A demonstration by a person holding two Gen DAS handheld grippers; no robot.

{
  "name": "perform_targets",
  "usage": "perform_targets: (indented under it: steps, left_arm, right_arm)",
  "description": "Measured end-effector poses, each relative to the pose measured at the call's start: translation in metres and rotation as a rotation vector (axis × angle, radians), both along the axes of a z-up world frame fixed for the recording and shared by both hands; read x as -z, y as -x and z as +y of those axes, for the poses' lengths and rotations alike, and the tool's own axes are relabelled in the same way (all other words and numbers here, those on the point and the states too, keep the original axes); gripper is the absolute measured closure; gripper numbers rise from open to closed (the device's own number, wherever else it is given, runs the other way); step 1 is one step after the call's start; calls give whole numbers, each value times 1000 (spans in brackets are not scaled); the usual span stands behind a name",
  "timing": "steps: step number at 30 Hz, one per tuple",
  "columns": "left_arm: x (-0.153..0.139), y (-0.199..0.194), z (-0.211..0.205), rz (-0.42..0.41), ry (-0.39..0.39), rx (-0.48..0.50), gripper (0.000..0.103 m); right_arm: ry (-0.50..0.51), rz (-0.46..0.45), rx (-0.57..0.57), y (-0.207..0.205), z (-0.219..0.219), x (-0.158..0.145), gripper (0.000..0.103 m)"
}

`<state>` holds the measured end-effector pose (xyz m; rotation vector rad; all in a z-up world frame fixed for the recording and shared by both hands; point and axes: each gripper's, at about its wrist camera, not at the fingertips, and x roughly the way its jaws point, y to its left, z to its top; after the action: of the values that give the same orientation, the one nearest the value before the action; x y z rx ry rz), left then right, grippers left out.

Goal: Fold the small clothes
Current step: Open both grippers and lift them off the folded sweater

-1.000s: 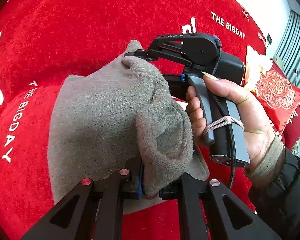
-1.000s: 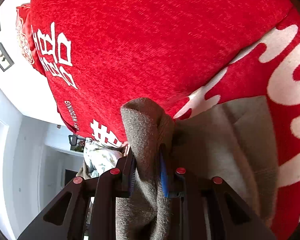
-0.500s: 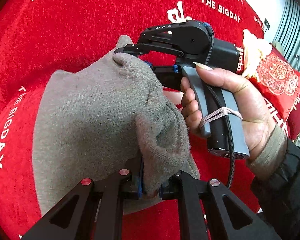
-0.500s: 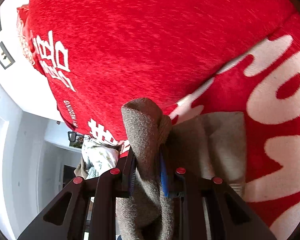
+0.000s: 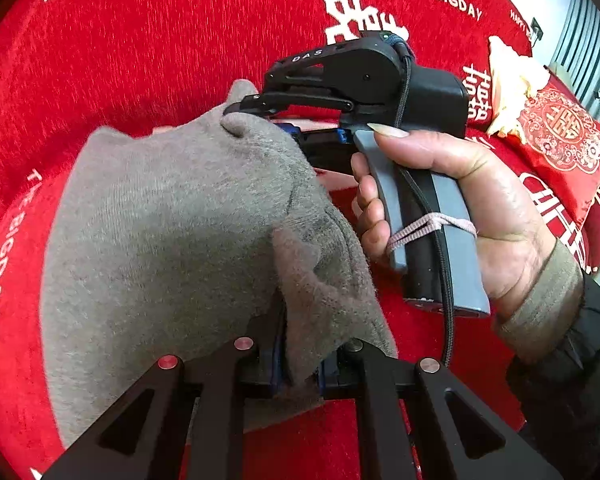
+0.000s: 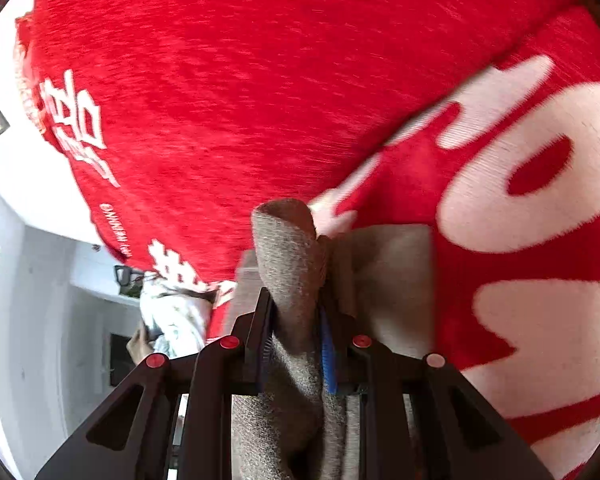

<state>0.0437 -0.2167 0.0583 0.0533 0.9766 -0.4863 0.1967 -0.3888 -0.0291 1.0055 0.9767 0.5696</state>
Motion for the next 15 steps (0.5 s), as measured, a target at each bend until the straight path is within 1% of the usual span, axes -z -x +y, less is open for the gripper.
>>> perform_targets:
  steps: [2, 3, 4, 5, 6, 7, 8, 9, 11, 12, 14, 15]
  left_arm:
    - [1, 0, 0, 0, 2, -5, 91]
    - [0, 1, 0, 2, 5, -5, 81]
    - [0, 1, 0, 12, 24, 2, 54]
    - [-1, 1, 1, 29, 50, 12, 38]
    - [-3, 1, 2, 32, 66, 8, 15]
    - [-6, 4, 5, 16, 75, -13, 11]
    - [-9, 7, 7, 2, 79, -23, 11]
    - [-10, 9, 7, 6, 83, -14, 11]
    - [-13, 10, 12, 47, 97, 8, 11]
    - [-16, 12, 17, 59, 116, 10, 11]
    - [-23, 15, 31, 70, 176, 1, 11]
    - [-27, 16, 38, 71, 200, -5, 11]
  right_arm:
    - [17, 5, 20, 2, -3, 3, 80]
    - [24, 7, 32, 3, -5, 3, 77]
    - [25, 18, 48, 4, -9, 2, 76]
    - [27, 36, 63, 4, -13, 1, 69]
    - [26, 52, 76, 5, -18, 0, 53]
    - [29, 55, 89, 7, -22, -3, 46]
    - [42, 46, 103, 11, -27, -9, 34]
    - [53, 32, 113, 14, -28, -16, 28]
    - [62, -25, 111, 24, -30, -33, 27]
    - [56, -57, 95, 29, -28, -42, 27]
    - [32, -123, 39, 36, -19, -60, 27]
    - [10, -153, 3, 38, -13, -67, 24]
